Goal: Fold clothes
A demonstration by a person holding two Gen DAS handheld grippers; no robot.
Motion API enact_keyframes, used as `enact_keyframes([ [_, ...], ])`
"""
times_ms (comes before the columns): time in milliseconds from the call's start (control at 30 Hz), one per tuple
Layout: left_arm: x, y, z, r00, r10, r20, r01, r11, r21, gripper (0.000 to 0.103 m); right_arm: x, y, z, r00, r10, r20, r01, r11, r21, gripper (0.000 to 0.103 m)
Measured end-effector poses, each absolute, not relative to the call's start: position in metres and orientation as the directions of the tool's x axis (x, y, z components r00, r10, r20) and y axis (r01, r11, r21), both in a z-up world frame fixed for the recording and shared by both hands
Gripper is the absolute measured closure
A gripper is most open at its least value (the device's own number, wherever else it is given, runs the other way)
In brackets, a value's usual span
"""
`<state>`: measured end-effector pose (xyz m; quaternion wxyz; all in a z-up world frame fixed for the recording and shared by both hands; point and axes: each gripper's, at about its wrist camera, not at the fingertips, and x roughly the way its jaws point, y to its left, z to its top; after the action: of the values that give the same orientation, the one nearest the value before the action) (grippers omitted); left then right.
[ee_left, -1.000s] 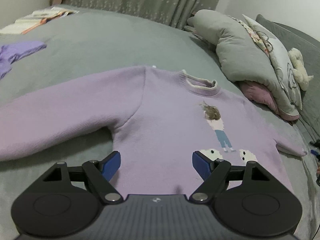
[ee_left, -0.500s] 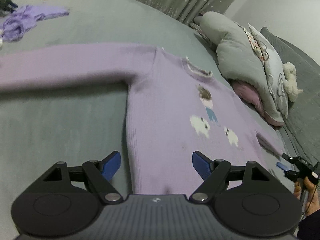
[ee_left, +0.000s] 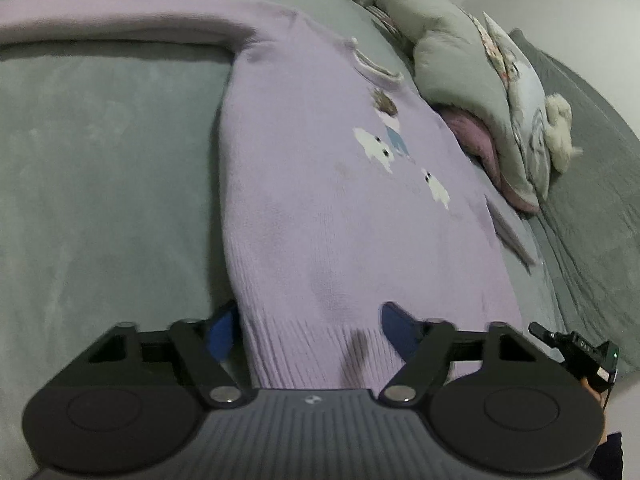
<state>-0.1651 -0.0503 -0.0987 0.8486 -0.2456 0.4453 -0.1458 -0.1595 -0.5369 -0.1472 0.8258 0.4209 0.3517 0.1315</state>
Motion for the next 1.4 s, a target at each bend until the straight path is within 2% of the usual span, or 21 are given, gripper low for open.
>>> enact_keyframes([
  [33, -0.166, -0.049, -0.104, 0.546, -0.491, -0.679, 0.016, 0.816, -0.577, 0.084, -0.166, -0.535, -0.149, 0.719, 0.517, -0.466, 0.072, 0.611, 0.789, 0.046],
  [67, -0.166, -0.048, -0.106, 0.544, -0.498, -0.676, 0.010, 0.809, -0.588, 0.088, -0.167, -0.532, -0.150, 0.718, 0.517, -0.466, 0.065, 0.617, 0.784, 0.046],
  [233, -0.172, -0.055, -0.099, 0.588, -0.466, -0.662, 0.017, 0.824, -0.566, 0.091, -0.167, -0.510, -0.152, 0.701, 0.538, -0.468, -0.008, 0.663, 0.749, 0.047],
  [267, -0.174, -0.055, -0.098, 0.598, -0.462, -0.655, 0.018, 0.825, -0.565, 0.091, -0.167, -0.504, -0.151, 0.697, 0.539, -0.473, -0.023, 0.676, 0.737, 0.051],
  [300, -0.178, -0.053, -0.095, 0.614, -0.462, -0.640, 0.017, 0.818, -0.575, 0.091, -0.166, -0.499, -0.150, 0.696, 0.529, -0.485, -0.031, 0.698, 0.716, 0.061],
  [333, -0.179, -0.051, -0.093, 0.622, -0.462, -0.633, 0.014, 0.814, -0.580, 0.091, -0.165, -0.495, -0.149, 0.691, 0.525, -0.496, -0.040, 0.714, 0.699, 0.094],
  [467, -0.190, -0.042, -0.073, 0.669, -0.450, -0.591, 0.004, 0.798, -0.603, 0.091, -0.176, -0.464, -0.117, 0.730, 0.427, -0.533, -0.140, 0.857, 0.495, 0.094],
  [600, -0.199, -0.040, -0.052, 0.689, -0.459, -0.561, 0.028, 0.790, -0.612, 0.091, -0.200, -0.450, -0.086, 0.789, 0.348, -0.506, -0.164, 0.914, 0.372, 0.094],
  [667, -0.199, -0.040, -0.051, 0.681, -0.454, -0.575, 0.025, 0.798, -0.602, 0.091, -0.211, -0.444, -0.074, 0.807, 0.308, -0.504, -0.165, 0.937, 0.308, 0.094],
  [800, -0.191, -0.043, -0.064, 0.628, -0.405, -0.665, -0.014, 0.848, -0.529, 0.091, -0.191, -0.447, -0.098, 0.680, 0.350, -0.644, -0.148, 0.926, 0.348, 0.093],
  [867, -0.186, -0.039, -0.074, 0.586, -0.370, -0.720, -0.072, 0.862, -0.501, 0.088, -0.181, -0.444, -0.110, 0.603, 0.359, -0.712, -0.144, 0.927, 0.345, 0.088],
  [933, -0.185, -0.035, -0.074, 0.583, -0.344, -0.736, -0.096, 0.871, -0.482, 0.088, -0.183, -0.447, -0.102, 0.614, 0.367, -0.699, -0.161, 0.925, 0.344, 0.083],
  [967, -0.186, -0.028, -0.067, 0.608, -0.289, -0.739, -0.116, 0.889, -0.443, 0.088, -0.185, -0.455, -0.094, 0.649, 0.359, -0.671, -0.155, 0.925, 0.346, 0.075],
  [1067, -0.189, -0.017, -0.048, 0.677, -0.194, -0.710, -0.142, 0.912, -0.385, 0.084, -0.189, -0.485, -0.065, 0.774, 0.285, -0.565, -0.094, 0.935, 0.342, 0.067],
  [1200, -0.179, -0.035, -0.029, 0.729, -0.148, -0.669, -0.080, 0.951, -0.297, 0.078, -0.161, -0.495, -0.048, 0.818, 0.240, -0.523, -0.074, 0.945, 0.318, 0.067],
  [1267, -0.170, -0.058, -0.018, 0.760, -0.136, -0.636, -0.011, 0.975, -0.222, 0.070, -0.142, -0.490, -0.045, 0.813, 0.275, -0.513, -0.108, 0.937, 0.332, 0.067],
  [1333, -0.155, -0.089, -0.014, 0.785, -0.129, -0.606, 0.056, 0.989, -0.137, 0.067, -0.107, -0.477, -0.046, 0.791, 0.344, -0.506, -0.170, 0.918, 0.358, 0.067],
  [1400, -0.137, -0.103, -0.019, 0.779, -0.149, -0.609, 0.080, 0.987, -0.140, 0.065, -0.088, -0.469, -0.051, 0.770, 0.375, -0.516, -0.205, 0.912, 0.356, 0.066],
])
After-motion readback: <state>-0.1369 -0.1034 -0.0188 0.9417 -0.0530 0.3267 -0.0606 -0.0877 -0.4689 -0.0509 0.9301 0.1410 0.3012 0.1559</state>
